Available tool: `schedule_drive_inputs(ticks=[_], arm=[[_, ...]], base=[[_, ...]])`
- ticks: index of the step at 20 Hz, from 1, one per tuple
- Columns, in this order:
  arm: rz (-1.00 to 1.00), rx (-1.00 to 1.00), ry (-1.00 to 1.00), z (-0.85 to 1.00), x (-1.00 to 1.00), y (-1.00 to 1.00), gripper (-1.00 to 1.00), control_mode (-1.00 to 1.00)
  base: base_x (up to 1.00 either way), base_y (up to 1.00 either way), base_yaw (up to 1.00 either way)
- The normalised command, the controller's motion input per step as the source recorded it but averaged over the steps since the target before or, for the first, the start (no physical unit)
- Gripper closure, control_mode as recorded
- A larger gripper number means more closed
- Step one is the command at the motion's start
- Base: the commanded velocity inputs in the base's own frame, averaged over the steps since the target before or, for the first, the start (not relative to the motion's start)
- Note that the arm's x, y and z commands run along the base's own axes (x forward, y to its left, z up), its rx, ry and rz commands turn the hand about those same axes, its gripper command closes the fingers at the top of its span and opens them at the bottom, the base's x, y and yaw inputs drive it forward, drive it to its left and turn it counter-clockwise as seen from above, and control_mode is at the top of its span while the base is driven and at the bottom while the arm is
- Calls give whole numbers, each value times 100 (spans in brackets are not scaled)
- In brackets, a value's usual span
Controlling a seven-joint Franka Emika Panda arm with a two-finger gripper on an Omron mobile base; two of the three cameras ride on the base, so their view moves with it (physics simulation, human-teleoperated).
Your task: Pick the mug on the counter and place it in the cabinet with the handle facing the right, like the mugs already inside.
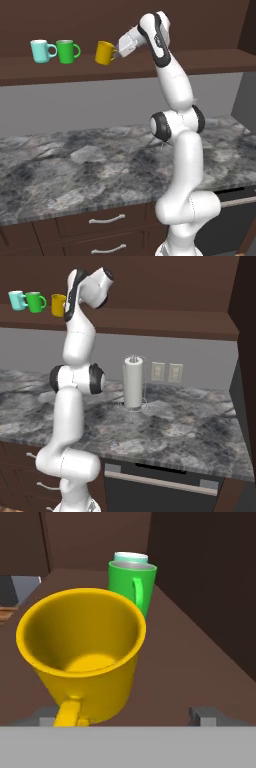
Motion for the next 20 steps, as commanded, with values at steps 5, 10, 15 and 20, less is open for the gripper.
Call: schedule_drive_inputs(ticks=[5,10,15,20], arm=[[0,0,0,25,24,0,-100,-100],[-1,0,1,6,10,-8,-100,-100],[-1,0,1,3,1,-23,-100,-100],[0,0,0,9,-2,-2,-100,-100]], base=[[0,0,0],[0,0,0],[0,0,0],[0,0,0]])
